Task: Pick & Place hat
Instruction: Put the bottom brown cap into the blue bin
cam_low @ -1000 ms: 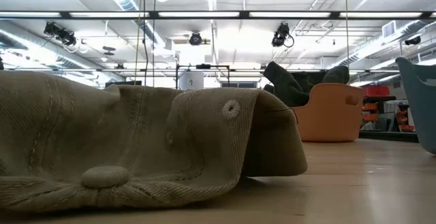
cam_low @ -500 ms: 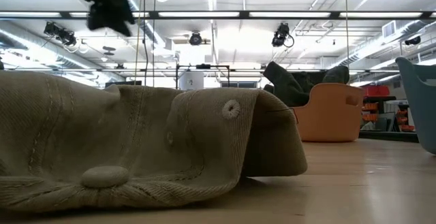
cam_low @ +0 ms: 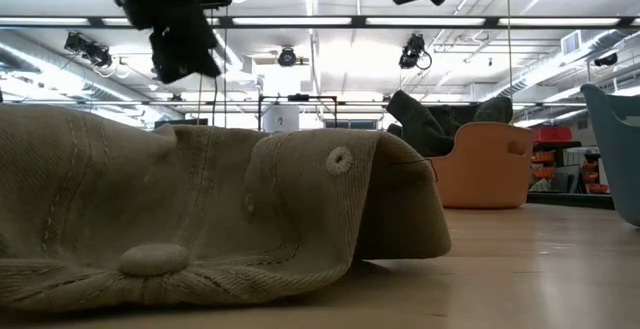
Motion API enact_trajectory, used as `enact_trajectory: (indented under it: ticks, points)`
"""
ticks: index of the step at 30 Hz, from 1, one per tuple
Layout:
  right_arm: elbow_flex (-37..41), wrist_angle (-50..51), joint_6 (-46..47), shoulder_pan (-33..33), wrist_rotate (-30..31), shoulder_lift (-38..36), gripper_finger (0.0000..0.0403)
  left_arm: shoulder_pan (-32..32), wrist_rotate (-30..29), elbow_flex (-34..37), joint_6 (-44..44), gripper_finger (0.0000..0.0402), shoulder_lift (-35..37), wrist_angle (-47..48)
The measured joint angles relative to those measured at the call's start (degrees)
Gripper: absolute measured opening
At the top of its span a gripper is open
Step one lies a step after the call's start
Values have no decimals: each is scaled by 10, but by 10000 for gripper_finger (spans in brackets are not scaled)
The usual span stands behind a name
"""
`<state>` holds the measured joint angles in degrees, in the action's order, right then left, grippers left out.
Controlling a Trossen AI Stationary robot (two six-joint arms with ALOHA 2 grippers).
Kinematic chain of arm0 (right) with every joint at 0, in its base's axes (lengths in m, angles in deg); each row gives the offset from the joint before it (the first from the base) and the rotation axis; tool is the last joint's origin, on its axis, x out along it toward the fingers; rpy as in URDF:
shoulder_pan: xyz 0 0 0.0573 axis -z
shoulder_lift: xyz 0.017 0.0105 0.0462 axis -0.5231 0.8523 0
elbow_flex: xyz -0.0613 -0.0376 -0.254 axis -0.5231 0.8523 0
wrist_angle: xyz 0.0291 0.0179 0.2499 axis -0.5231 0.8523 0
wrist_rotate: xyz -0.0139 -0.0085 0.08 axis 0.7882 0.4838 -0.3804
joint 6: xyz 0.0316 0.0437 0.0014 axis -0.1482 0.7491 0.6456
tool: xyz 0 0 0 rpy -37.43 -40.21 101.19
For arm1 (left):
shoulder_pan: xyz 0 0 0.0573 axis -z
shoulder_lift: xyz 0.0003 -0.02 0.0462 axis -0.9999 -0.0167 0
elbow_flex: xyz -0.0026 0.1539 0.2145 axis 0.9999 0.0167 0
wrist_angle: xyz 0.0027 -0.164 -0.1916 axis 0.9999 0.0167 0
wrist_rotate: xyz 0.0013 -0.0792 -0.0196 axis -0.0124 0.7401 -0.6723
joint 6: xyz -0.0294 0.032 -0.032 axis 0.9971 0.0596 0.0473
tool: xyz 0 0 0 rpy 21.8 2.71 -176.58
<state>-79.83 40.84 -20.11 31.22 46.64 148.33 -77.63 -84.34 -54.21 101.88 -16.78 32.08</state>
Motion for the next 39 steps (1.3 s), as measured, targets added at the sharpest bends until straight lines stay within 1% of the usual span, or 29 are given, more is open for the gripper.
enact_trajectory:
  ticks: [4, 8, 12, 18, 21, 24, 31, 35, 37, 39]
  points:
    - [0, -7, 1, 0, -1, 17, 167, 33, 0, 0, 17, 174, -43, -24]
    - [0, -7, 1, 0, -1, 33, 167, 66, -13, 0, 5, 174, -83, -78]
    - [0, -17, 0, 0, -4, 49, 167, 101, -60, -1, -42, 174, -122, -137]
    - [0, -25, 0, 0, -5, 73, 167, 140, -154, 0, -78, 174, -169, -167]
    - [0, -25, 0, -3, -5, 82, 167, 156, -171, -1, -95, 174, -188, -205]
    - [0, -21, 0, -10, -5, 87, 167, 171, -173, -1, -93, 174, -203, -231]
    - [0, -20, 0, -34, -5, 91, 167, 199, -177, -1, -54, 174, -242, -230]
    - [0, -17, 0, -47, -5, 91, 167, 207, -201, -3, -30, 173, -261, -232]
    - [0, -18, 0, -54, -5, 91, 167, 208, -214, -2, -28, 166, -263, -230]
    - [0, -18, 0, -60, -5, 91, 167, 205, -223, -2, -28, 147, -263, -228]
